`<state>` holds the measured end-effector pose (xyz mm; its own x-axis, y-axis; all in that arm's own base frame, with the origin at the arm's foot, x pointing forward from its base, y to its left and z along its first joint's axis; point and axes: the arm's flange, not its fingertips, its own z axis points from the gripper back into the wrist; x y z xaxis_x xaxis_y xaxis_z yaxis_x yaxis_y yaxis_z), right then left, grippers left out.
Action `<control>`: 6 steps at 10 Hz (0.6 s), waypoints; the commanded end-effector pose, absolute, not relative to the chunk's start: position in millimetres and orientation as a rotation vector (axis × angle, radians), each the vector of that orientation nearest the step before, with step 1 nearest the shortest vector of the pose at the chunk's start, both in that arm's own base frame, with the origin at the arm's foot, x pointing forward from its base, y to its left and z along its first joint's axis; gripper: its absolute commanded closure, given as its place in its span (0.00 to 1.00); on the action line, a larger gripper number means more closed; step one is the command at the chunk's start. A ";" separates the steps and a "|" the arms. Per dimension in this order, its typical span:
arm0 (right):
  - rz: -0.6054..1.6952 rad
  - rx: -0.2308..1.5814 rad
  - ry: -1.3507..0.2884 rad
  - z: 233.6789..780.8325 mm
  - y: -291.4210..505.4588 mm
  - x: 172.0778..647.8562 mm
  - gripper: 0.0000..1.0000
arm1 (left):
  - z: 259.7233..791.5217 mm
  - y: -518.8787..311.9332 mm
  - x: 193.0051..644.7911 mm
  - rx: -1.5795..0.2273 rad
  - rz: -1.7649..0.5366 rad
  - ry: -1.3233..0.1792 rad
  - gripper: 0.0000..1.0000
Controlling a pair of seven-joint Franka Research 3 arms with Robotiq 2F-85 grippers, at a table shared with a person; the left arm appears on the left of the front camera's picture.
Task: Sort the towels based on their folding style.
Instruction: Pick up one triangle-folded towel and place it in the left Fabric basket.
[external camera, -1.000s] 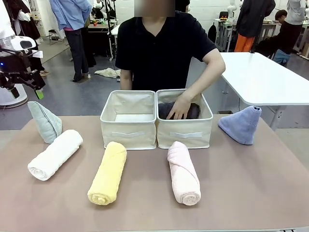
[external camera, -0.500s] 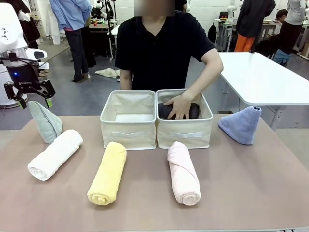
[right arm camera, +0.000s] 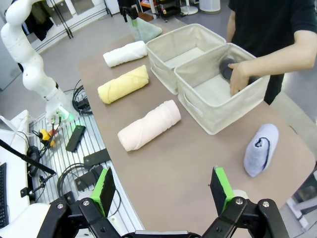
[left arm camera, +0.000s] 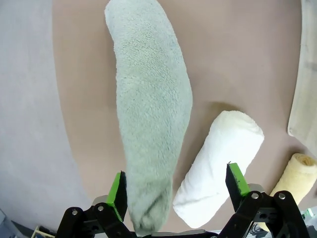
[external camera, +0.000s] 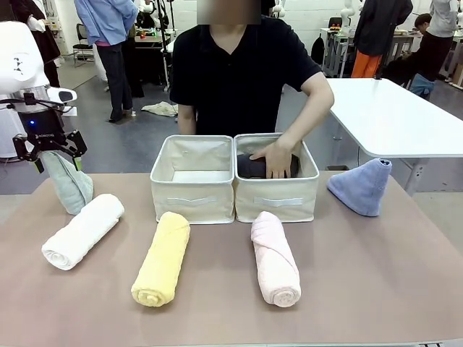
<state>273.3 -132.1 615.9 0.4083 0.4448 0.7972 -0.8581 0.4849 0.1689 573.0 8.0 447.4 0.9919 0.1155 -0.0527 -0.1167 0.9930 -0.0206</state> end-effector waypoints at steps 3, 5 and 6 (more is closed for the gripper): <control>0.900 0.639 -0.768 614.8 -131.1 274.7 0.00 | 448.8 13.2 582.9 0.021 0.153 0.016 0.00; 0.900 0.639 -0.768 614.8 -131.1 274.7 0.00 | 449.7 16.4 581.3 0.036 0.128 0.000 0.52; 0.900 0.639 -0.768 614.8 -131.1 274.7 0.00 | 449.6 18.6 582.6 0.034 0.124 -0.005 0.86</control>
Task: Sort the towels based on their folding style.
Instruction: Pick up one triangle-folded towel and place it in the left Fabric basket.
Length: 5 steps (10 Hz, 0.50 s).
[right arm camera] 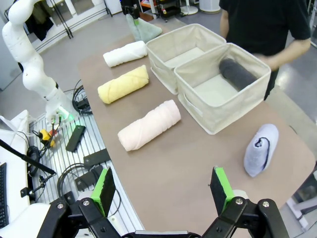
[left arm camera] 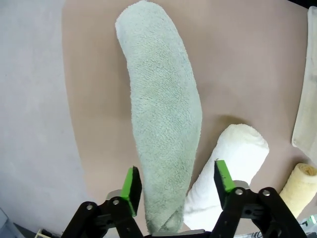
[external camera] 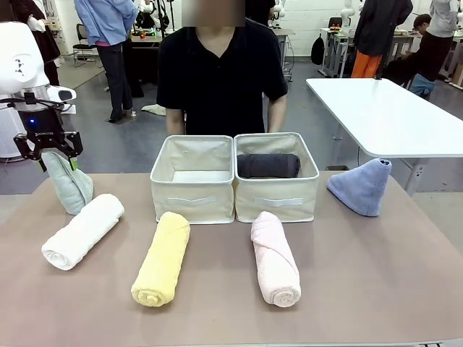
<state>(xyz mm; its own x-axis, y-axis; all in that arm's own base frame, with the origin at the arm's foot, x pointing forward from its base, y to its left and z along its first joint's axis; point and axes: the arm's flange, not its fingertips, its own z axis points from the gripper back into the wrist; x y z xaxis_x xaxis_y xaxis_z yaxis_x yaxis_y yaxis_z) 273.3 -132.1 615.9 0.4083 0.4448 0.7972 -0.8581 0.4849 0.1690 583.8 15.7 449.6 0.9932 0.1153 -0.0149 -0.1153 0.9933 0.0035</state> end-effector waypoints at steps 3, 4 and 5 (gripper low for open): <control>0.900 0.639 -0.768 614.8 -131.1 274.7 0.00 | 451.9 20.8 580.9 0.036 0.117 -0.005 1.00; 0.900 0.639 -0.768 614.8 -131.1 274.7 0.00 | 452.3 21.1 580.8 0.036 0.113 -0.003 0.89; 0.900 0.639 -0.768 614.8 -131.1 274.7 0.00 | 452.1 21.5 580.2 0.035 0.111 -0.001 0.98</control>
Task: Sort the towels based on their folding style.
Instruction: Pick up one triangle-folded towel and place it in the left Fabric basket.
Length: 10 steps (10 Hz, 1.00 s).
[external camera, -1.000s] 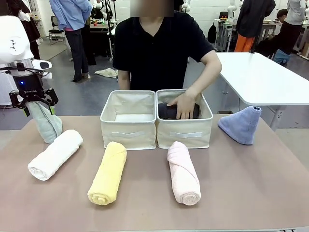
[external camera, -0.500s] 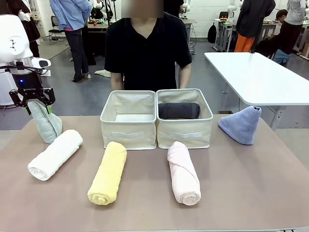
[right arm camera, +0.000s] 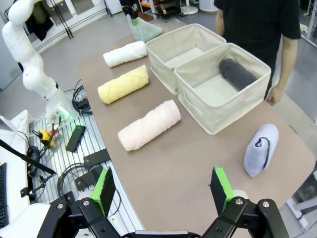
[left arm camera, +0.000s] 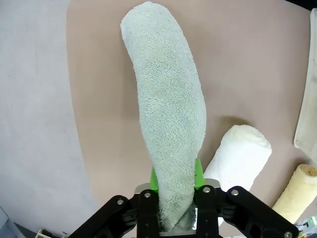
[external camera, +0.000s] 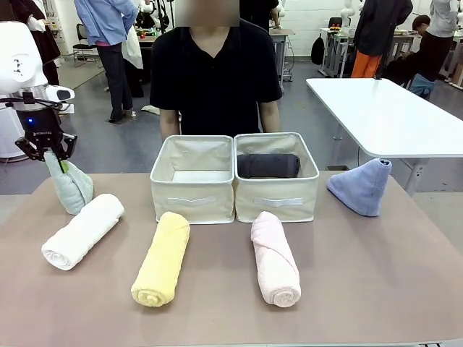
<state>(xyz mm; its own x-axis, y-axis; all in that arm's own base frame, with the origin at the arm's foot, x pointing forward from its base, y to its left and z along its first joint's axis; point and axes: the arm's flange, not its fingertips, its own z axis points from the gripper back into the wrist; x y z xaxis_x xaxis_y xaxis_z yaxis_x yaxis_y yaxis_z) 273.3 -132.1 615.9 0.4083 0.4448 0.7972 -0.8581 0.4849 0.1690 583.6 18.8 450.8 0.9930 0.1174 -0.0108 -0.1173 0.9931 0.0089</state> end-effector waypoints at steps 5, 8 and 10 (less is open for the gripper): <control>0.900 0.639 -0.768 614.8 -131.1 274.7 0.00 | 453.0 23.4 578.6 0.029 0.103 0.012 1.00; 0.900 0.639 -0.768 614.8 -131.1 274.7 0.00 | 513.8 32.2 539.3 0.013 -0.041 0.043 1.00; 0.900 0.639 -0.768 614.8 -131.1 274.7 0.00 | 584.1 54.1 484.1 0.064 -0.183 0.038 1.00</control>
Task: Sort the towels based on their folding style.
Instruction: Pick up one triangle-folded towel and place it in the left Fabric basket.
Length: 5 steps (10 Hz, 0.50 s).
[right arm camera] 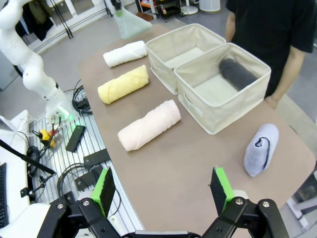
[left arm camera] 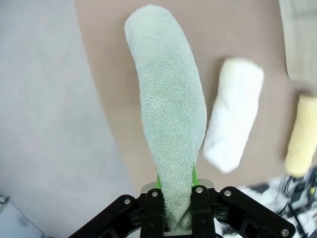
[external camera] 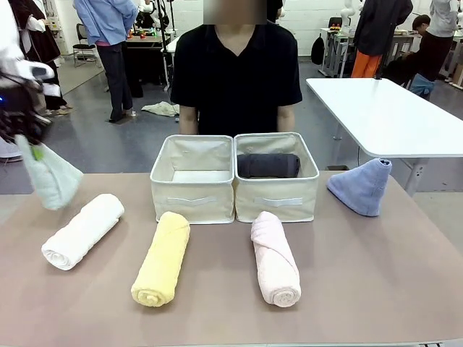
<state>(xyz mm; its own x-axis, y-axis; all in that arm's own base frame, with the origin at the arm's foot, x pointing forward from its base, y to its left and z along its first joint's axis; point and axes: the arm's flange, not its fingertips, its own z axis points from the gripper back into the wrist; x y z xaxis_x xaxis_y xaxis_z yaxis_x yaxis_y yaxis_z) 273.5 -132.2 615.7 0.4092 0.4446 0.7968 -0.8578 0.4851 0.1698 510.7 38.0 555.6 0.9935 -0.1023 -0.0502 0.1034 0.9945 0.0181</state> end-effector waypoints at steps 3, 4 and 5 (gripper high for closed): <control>0.900 0.639 -0.768 614.8 -131.1 274.7 0.00 | 647.5 70.9 425.3 0.011 -0.325 -0.004 1.00; 0.900 0.639 -0.768 614.8 -131.1 274.7 0.00 | 655.1 75.6 413.8 0.000 -0.348 -0.029 1.00; 0.900 0.639 -0.768 614.8 -131.1 274.7 0.00 | 654.4 82.6 402.8 -0.021 -0.331 -0.063 1.00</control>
<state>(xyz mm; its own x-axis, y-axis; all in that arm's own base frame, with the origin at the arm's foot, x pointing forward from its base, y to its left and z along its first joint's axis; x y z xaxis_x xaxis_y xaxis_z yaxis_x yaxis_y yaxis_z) 273.8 -132.3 615.5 0.4100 0.4445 0.7964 -0.8575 0.4854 0.1705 405.2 79.0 665.6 0.9484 -0.3162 0.0255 0.3161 0.9487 0.0075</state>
